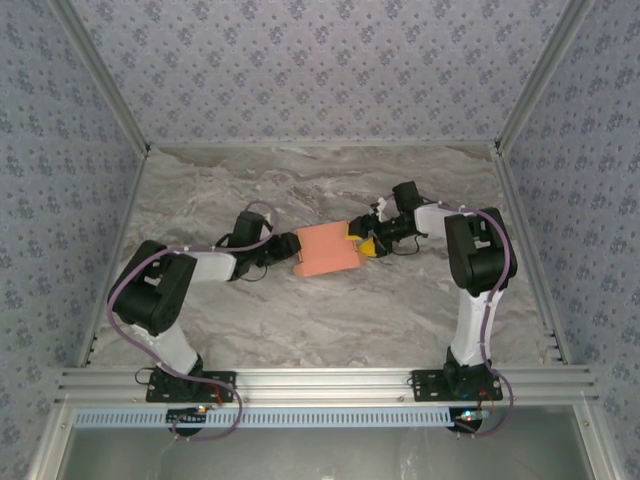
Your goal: Fold the paper box
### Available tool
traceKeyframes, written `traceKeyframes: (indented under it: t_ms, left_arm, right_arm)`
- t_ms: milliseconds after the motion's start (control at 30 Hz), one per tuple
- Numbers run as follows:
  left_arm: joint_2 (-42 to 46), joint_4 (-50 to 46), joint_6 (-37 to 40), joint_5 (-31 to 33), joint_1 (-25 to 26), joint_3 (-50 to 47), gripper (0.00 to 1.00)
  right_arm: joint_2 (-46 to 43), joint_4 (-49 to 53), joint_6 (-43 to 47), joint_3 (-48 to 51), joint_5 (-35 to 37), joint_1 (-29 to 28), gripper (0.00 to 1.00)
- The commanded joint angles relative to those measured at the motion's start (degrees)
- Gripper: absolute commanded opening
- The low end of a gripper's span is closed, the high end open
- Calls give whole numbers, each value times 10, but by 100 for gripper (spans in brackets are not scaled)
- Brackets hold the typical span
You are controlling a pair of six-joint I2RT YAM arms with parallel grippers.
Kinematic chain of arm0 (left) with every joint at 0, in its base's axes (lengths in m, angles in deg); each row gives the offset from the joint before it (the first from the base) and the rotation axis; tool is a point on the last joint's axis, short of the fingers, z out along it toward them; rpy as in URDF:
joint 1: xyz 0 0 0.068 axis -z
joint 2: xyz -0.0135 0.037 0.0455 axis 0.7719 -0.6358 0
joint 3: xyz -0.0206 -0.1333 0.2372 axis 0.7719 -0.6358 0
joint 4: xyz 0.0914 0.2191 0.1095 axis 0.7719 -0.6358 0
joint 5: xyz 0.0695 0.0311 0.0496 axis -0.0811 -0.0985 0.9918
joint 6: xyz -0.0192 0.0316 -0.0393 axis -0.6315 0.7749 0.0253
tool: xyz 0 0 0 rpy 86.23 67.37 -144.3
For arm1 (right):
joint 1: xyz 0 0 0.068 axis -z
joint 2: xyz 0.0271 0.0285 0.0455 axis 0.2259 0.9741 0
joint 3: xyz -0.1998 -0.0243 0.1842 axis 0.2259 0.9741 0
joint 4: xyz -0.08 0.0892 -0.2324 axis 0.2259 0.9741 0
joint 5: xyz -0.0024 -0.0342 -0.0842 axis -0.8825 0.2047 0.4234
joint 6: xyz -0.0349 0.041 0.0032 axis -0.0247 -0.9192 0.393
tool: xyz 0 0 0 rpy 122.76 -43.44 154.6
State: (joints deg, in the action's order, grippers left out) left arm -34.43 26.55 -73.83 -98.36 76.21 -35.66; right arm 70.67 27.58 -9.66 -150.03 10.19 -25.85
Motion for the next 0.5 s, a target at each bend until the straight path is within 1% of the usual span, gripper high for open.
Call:
traceKeyframes:
  t_ms: [0, 67, 200, 233, 300, 467]
  left_arm:
    - [-8, 24, -3, 0, -14, -49, 51]
    - [-7, 63, -16, -15, -30, -74, 50]
    - [-16, 65, -15, -45, -47, -77, 50]
    - [-19, 69, -15, -53, -47, -74, 50]
    - [-24, 62, -14, -56, -47, -66, 50]
    - [-36, 66, -14, -58, -49, -64, 49]
  right_arm:
    - [-9, 13, 4, 9, -23, 11, 69]
    - [-10, 6, 1, 12, -32, 14, 70]
    - [-1, 13, 10, 0, -65, 1, 72]
    - [3, 30, 22, -2, -66, -7, 73]
    - [10, 56, 37, -36, -56, -23, 76]
    - [21, 48, 22, -56, -46, -46, 76]
